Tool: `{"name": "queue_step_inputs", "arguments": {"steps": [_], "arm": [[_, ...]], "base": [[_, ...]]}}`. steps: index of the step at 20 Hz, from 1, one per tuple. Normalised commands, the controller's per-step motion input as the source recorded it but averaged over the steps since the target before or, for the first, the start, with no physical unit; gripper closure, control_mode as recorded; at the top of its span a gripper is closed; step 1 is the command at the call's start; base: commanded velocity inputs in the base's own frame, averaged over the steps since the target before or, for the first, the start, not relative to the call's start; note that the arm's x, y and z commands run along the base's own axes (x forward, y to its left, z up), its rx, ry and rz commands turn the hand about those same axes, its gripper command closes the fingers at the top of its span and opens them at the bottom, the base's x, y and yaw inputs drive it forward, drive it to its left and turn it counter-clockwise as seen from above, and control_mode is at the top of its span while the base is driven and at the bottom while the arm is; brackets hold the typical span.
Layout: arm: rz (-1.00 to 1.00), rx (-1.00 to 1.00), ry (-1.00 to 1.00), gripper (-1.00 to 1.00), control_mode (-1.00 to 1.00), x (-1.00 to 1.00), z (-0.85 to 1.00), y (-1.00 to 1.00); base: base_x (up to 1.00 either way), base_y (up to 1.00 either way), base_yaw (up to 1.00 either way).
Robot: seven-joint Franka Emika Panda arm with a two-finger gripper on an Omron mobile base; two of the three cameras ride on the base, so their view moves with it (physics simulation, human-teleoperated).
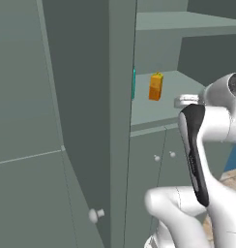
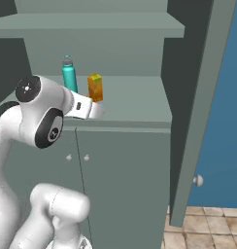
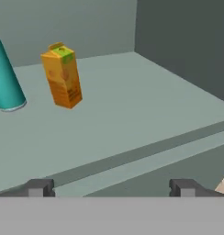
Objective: Pick the water bottle, boxed drink from the counter and place them in the open cabinet.
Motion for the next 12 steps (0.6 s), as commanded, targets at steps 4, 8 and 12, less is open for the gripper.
{"name": "queue_step_inputs", "arguments": {"steps": [4, 8, 12], "arm": [[-0.01, 0.09, 0.02, -1.0, -1.0, -0.94, -0.01, -0.02], [0.0, 0.16, 0.0, -1.0, -1.0, -0.94, -0.08, 0.07], [0.0, 0.19, 0.0, -1.0, -1.0, -0.82, -0.09, 0.11]], "base": [[0.0, 0.0, 0.0], [0.0, 0.0, 0.0], [0.0, 0.0, 0.0]]}}
